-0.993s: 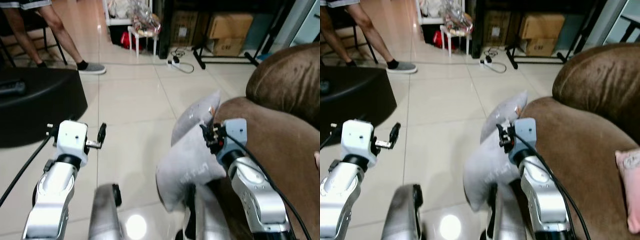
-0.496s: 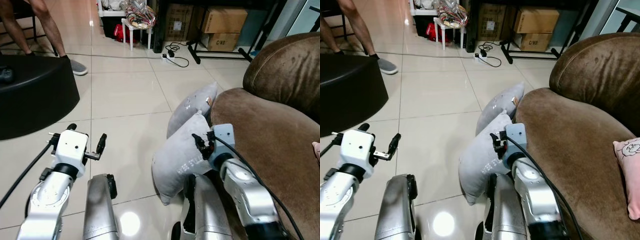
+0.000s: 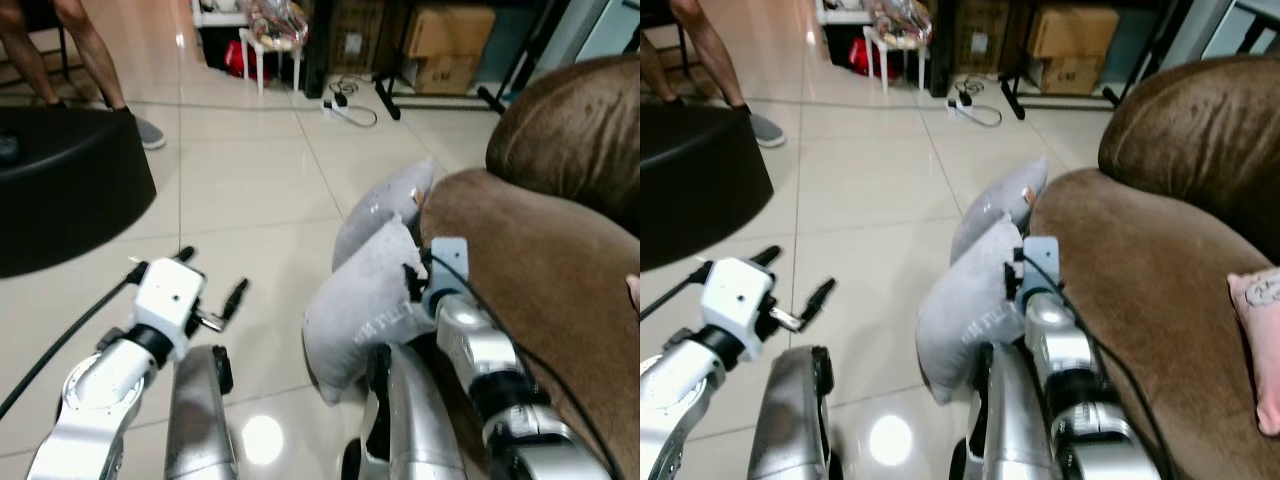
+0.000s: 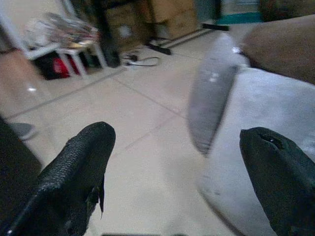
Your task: Move the pillow to the sofa from floor
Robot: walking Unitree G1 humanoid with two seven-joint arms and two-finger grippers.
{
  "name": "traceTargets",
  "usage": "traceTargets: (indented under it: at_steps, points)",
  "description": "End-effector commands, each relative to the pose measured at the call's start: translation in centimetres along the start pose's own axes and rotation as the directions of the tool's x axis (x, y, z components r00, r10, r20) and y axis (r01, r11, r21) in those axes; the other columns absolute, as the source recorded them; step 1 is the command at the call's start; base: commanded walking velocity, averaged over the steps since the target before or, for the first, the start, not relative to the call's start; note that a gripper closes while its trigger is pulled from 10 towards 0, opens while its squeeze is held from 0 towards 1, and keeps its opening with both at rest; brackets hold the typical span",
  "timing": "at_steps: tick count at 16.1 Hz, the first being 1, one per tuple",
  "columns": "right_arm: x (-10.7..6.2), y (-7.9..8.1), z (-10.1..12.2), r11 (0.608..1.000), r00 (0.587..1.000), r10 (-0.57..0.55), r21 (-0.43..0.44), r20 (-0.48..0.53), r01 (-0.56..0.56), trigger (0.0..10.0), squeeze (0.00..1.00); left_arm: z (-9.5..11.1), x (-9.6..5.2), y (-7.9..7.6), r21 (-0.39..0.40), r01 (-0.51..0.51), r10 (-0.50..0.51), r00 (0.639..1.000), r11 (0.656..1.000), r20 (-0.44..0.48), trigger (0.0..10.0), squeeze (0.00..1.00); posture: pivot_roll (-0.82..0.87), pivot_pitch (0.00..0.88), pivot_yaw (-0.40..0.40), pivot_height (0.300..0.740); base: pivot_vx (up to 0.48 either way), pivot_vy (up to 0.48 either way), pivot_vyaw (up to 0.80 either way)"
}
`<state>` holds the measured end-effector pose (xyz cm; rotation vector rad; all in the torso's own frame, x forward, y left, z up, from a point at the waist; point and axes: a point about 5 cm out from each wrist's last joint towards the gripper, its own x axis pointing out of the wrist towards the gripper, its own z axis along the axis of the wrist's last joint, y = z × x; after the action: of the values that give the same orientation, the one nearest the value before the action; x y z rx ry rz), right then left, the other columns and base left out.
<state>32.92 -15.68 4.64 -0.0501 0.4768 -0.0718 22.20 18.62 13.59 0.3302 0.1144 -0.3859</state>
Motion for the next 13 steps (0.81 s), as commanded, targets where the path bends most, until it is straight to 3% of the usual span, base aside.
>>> traceTargets:
  at_steps: [1, 2, 3, 6, 12, 13]
  points:
    - [0.3, -0.2, -0.3, 1.0, 1.0, -0.022, 0.0, -0.014, 0.022, 10.0, 1.0, 0.4, 0.0, -0.6, 0.005, 0.044, -0.044, 0.999, 0.999, 0.003, 10.0, 0.0, 0.03, 0.108, -0.1, 0.447, 0.0, 0.0, 0.0]
    - [0.5, 0.1, -0.6, 1.0, 0.999, -0.022, -0.009, -0.035, 0.022, 10.0, 1.0, 0.5, -0.2, -1.0, -0.002, 0.071, -0.071, 0.997, 0.997, -0.002, 10.0, 0.0, 0.03, 0.124, -0.1, 0.447, 0.0, 0.0, 0.0]
    - [0.6, 0.4, -0.9, 1.0, 0.998, -0.018, -0.011, -0.052, 0.017, 10.0, 0.0, 0.7, -0.5, -1.5, -0.01, 0.093, -0.093, 0.996, 0.996, -0.005, 10.0, 0.0, 0.04, 0.14, -0.101, 0.447, 0.0, 0.0, 0.0]
    - [0.8, 0.9, -1.8, 1.0, 0.995, -0.015, 0.024, -0.097, 0.018, 10.0, 0.0, 1.2, -2.0, -2.5, -0.027, 0.131, -0.132, 0.991, 0.991, -0.019, 10.0, 0.0, 0.05, 0.179, -0.102, 0.447, 0.0, 0.0, 0.0]
    - [0.8, 0.4, -1.6, 0.992, 0.992, -0.117, -0.045, -0.053, 0.115, 10.0, 0.0, 1.2, -3.7, -3.2, -0.039, 0.139, -0.141, 0.988, 0.99, -0.066, 10.0, 0.0, 0.07, 0.227, -0.106, 0.447, 0.0, 0.0, 0.0]
    - [0.9, 0.5, -1.7, 0.992, 0.992, -0.114, -0.069, -0.059, 0.109, 6.6, 0.0, 1.2, -3.9, -3.2, -0.043, 0.139, -0.142, 0.987, 0.989, -0.074, 10.0, 0.0, 0.07, 0.224, -0.109, 0.447, 0.0, 0.0, 0.0]
